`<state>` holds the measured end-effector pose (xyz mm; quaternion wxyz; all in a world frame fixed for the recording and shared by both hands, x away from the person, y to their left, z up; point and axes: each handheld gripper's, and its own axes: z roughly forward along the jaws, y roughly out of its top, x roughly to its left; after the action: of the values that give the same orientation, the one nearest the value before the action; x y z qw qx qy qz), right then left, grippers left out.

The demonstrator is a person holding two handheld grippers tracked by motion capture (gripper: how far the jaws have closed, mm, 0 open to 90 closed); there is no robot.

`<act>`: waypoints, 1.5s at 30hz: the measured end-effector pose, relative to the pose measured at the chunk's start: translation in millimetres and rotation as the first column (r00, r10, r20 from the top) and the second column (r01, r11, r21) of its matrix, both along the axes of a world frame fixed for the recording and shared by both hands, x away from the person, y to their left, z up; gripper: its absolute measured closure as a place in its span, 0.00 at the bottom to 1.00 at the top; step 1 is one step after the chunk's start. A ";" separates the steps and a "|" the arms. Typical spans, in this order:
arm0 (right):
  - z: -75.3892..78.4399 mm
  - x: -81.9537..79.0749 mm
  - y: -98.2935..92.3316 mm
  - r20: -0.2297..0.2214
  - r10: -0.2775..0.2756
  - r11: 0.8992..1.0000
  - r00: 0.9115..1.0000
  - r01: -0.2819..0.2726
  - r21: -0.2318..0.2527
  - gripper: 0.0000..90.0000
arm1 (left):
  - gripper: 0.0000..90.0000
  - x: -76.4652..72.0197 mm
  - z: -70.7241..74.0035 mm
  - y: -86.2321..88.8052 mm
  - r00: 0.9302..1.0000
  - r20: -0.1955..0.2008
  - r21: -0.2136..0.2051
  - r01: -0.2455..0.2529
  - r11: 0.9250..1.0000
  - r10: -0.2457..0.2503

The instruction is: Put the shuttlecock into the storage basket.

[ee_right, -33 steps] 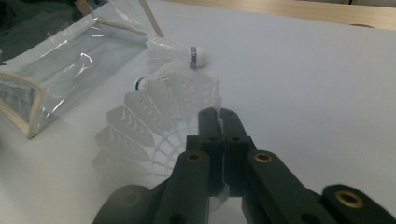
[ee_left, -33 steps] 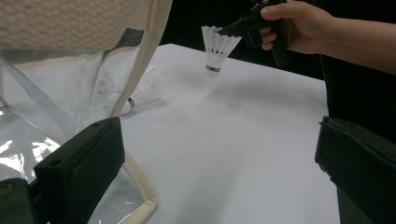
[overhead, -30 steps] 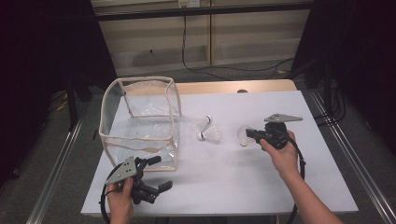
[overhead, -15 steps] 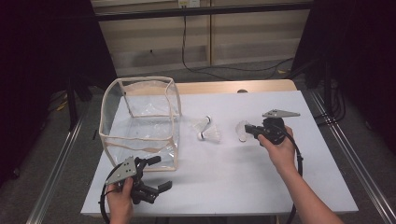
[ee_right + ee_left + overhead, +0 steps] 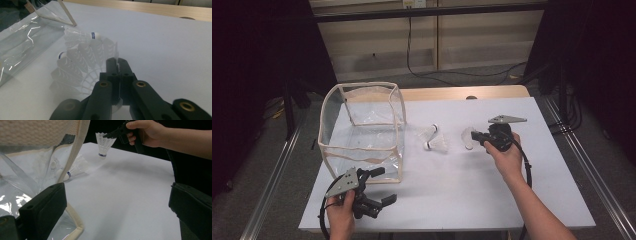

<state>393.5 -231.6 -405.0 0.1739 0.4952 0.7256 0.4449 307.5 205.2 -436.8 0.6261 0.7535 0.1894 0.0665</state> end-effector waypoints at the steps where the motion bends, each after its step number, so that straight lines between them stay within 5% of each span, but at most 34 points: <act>1: -0.1 0.6 0.6 -0.004 -0.003 1.000 1.000 0.003 0.001 0.99 | 0.02 -0.2 -0.1 -0.2 1.000 -0.002 -0.001 0.001 1.000 -0.001; 45: -7.5 21.5 10.4 -0.032 -0.021 1.000 0.999 0.020 -0.010 0.99 | 0.02 0.4 -1.9 -0.9 1.000 -0.009 -0.003 0.007 1.000 -0.007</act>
<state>415.0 -221.2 -412.5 0.1691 0.5089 0.7253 0.4317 307.9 204.4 -438.6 0.6266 0.7535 0.1895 0.0607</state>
